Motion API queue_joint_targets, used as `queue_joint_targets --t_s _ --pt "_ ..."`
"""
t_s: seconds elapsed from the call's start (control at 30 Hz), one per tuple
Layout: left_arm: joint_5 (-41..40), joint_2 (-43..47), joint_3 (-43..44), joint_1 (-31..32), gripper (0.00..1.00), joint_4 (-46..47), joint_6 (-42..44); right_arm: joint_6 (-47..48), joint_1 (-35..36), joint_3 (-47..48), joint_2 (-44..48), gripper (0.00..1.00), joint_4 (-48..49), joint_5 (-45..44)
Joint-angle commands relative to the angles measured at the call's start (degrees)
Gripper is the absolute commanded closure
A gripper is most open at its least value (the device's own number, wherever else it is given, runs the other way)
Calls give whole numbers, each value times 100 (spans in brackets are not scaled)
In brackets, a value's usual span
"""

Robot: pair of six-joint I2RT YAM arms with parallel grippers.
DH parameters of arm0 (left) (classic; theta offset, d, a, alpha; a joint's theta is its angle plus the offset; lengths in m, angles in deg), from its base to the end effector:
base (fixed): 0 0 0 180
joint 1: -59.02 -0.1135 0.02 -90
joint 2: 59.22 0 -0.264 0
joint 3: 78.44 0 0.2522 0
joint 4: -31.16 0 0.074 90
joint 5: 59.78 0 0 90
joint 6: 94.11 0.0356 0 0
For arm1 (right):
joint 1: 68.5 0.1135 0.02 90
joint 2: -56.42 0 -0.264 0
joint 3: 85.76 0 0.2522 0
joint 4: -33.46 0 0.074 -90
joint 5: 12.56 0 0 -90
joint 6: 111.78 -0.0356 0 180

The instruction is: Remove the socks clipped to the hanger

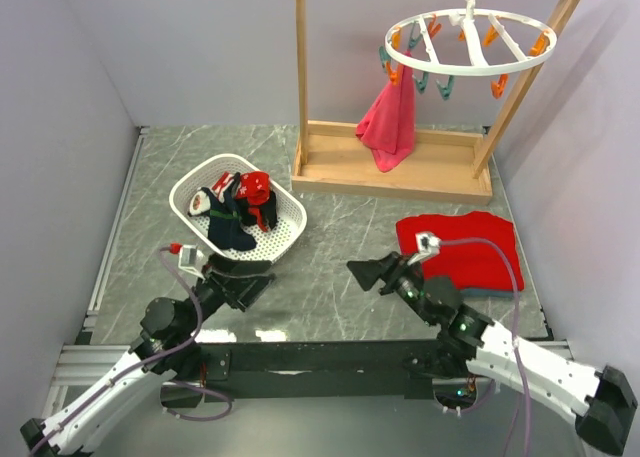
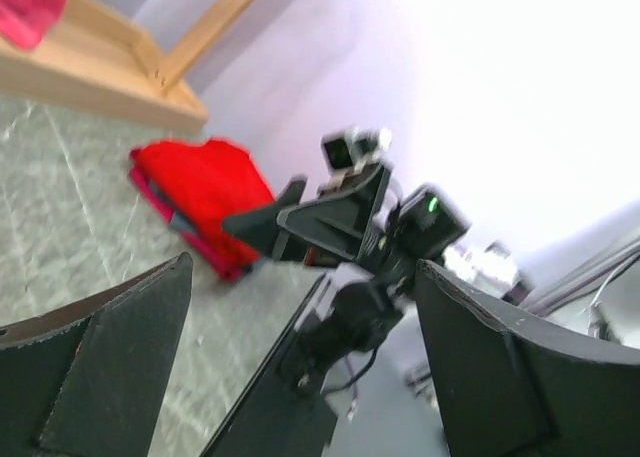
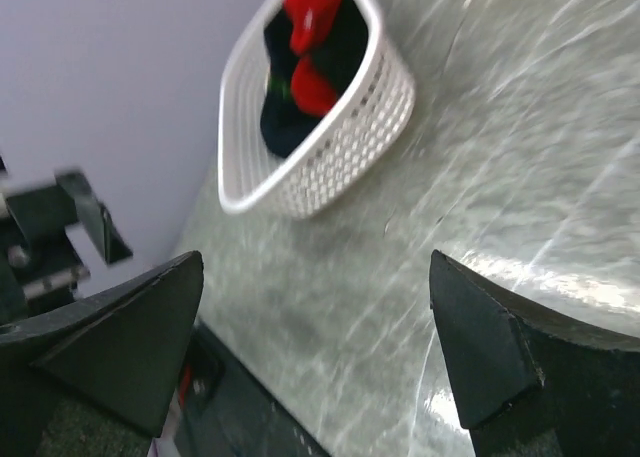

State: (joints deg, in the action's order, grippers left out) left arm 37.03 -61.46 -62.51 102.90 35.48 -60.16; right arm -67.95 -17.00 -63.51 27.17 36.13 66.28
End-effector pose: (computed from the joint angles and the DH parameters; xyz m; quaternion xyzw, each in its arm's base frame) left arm 0.0729 -0.0760 0.2173 -0.0144 0.5885 -0.6408 0.4928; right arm 0.0979 0.1120 0.2035 0.0321 0.7321 0.4625 0.4991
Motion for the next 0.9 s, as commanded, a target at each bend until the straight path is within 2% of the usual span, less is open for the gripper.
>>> queue_joint_targets --t_s 0.0,0.03,0.07,0.17,0.27,0.37,0.53,0.7,0.77,0.87 --pt "-505 1207 -498 7 4 -436 -301 -716 26 -688 1261 0 -444 -1517" --pt "-418 991 -490 7 3 -438 -318 -883 35 -804 1856 0 -760 -1651" --pt "-287 858 -490 15 4 -351 -266 -1302 35 -840 2167 0 -1477 -1818" --pt "-127 585 -778 16 4 80 -449 -1701 35 -1332 3318 0 -2264 -1882" --pt "-57 672 -1174 16 4 546 -827 -1912 26 -1666 4172 0 -2660 -1653" --pt "-57 848 -1167 15 4 415 -724 -2009 35 -1868 4648 0 -2951 -1513" --pt "-188 1112 -1149 7 4 -68 -635 -1878 26 -1913 3895 0 -2663 -1328" --pt "-267 928 -1158 7 4 -270 -521 -1693 35 -1921 3059 0 -2022 -1240" --pt "-268 761 -1149 7 4 -227 -494 -1397 35 -1921 2540 0 -1401 -856" --pt "-242 585 -1158 15 4 -86 -521 -1464 26 -1930 2012 0 -819 -765"
